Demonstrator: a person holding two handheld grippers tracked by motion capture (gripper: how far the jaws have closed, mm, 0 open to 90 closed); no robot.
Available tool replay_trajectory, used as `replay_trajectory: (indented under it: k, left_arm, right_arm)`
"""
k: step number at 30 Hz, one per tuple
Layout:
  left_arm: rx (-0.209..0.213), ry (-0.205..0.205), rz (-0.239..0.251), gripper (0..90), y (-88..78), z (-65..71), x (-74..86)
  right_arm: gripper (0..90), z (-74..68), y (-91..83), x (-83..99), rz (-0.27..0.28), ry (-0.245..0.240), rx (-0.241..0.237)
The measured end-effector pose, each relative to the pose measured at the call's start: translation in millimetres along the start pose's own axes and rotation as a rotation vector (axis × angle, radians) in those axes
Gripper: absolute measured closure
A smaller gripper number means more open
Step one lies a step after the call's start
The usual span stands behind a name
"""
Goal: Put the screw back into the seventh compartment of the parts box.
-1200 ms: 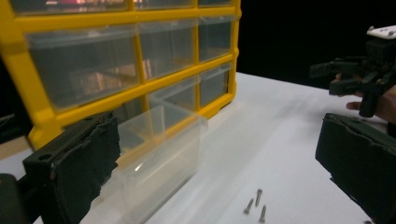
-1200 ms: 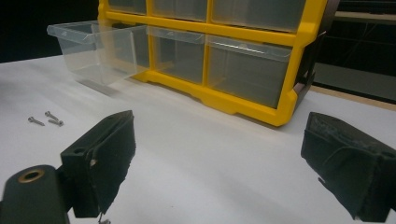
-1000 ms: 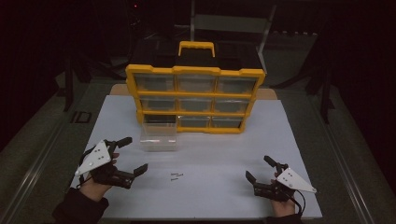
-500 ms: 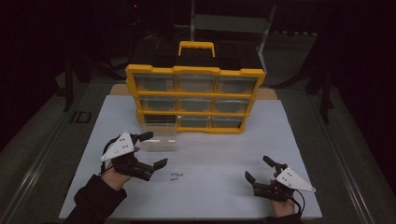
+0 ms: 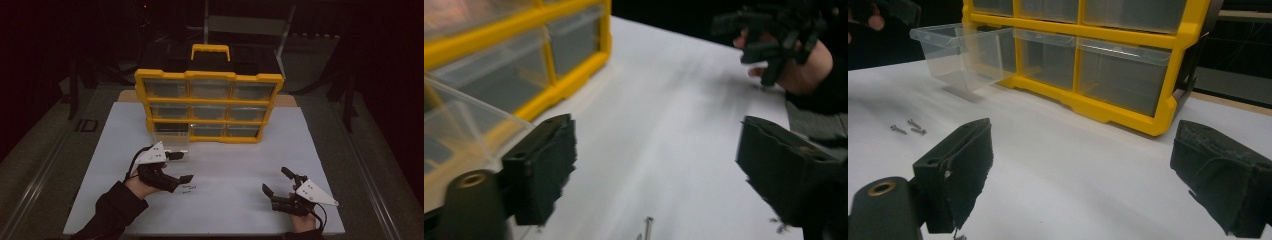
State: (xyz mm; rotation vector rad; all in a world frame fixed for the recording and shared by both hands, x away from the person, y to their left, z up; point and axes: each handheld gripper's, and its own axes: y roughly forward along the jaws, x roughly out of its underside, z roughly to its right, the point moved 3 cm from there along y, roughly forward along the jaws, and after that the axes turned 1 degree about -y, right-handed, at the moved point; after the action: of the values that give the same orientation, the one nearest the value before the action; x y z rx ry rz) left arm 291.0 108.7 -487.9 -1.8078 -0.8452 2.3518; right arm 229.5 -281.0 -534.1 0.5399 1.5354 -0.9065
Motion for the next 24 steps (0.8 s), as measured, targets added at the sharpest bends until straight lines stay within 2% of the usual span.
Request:
replay_trajectory:
  k: [1,2,3,4,5,6,7,9,11,24]
  left_arm:
    - [0.017,0.008,-0.034,26.8,2.9,0.2,4.0]
    - [0.017,0.008,-0.034,29.9,2.9,0.2,4.0]
    - [0.025,0.019,-0.08,33.0,6.4,-0.8,9.1]
    - [0.025,0.019,-0.08,35.5,6.4,-0.8,9.1]
    - [0.02,0.03,-0.125,38.8,10.1,-2.1,14.8]
    - [0.02,0.03,-0.125,40.5,10.1,-2.1,14.8]
    - [0.031,0.027,-0.151,40.5,12.4,-3.2,18.8]
    - [0.027,0.029,-0.188,44.9,15.0,-5.1,23.9]
    - [0.032,0.027,-0.21,52.4,16.9,-6.7,27.9]
    - [0.04,0.038,-0.336,68.8,35.1,-9.0,46.2]
  right_arm:
    - [10.0,-0.4,-0.1,-0.2,0.0,-0.001,-0.003]
    - [10.0,-0.4,-0.1,-0.2,0.0,-0.001,-0.003]
    - [10.0,-0.7,0.0,-0.2,-0.001,-0.002,-0.005]
    - [10.0,-0.7,0.0,-0.2,-0.001,-0.002,-0.005]
    - [10.0,-0.8,0.1,-0.2,-0.001,0.0,-0.008]
    - [10.0,-0.8,0.1,-0.2,-0.001,0.0,-0.008]
    - [10.0,-0.7,0.2,-0.2,-0.002,-0.001,-0.008]
    - [10.0,-0.9,0.2,-0.1,-0.002,-0.001,-0.01]
    - [10.0,-0.9,0.3,-0.1,-0.002,0.0,-0.011]
    - [10.0,-1.0,0.9,0.5,-0.007,0.002,-0.019]
